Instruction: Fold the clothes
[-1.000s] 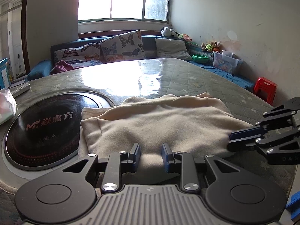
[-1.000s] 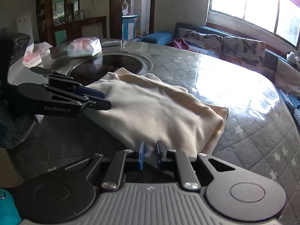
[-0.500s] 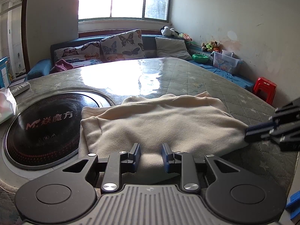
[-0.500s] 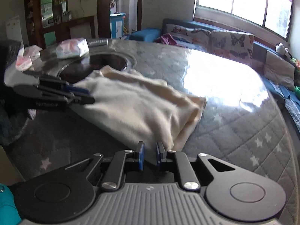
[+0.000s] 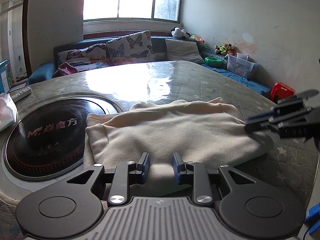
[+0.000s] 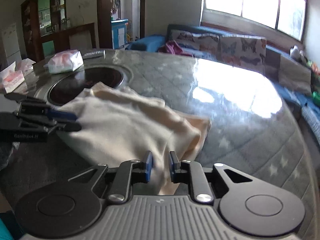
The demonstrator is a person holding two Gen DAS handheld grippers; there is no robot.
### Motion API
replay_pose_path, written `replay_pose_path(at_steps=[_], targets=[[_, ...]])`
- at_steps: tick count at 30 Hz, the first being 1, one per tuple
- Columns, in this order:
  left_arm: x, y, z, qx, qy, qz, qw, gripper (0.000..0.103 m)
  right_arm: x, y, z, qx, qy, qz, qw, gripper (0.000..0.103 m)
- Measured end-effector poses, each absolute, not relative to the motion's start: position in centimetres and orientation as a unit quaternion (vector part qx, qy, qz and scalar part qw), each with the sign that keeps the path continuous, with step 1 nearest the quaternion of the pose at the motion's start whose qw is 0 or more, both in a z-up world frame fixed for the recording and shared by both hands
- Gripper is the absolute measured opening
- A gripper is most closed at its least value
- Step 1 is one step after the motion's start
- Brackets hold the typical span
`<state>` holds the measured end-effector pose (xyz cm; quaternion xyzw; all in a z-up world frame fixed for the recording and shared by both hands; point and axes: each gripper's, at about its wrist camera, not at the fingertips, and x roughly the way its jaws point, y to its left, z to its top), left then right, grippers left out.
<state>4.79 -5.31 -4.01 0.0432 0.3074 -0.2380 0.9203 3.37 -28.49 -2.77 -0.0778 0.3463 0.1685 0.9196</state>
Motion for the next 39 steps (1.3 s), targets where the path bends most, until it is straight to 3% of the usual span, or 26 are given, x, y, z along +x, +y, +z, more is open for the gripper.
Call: replay_pose_path(at_steps=[21, 39], targets=[[4.8, -5.3, -4.1, 0.040, 0.308, -0.239, 0.920, 0.028, 12.1, -26.3, -4.7, -0.064, 0.355, 0.152, 0.920, 0.015], [4.1, -3.9, -2.8, 0.023, 0.300, -0.230, 0.926, 0.029, 10.8, -24.4, -2.4, -0.094, 0.328, 0.177, 0.923, 0.016]])
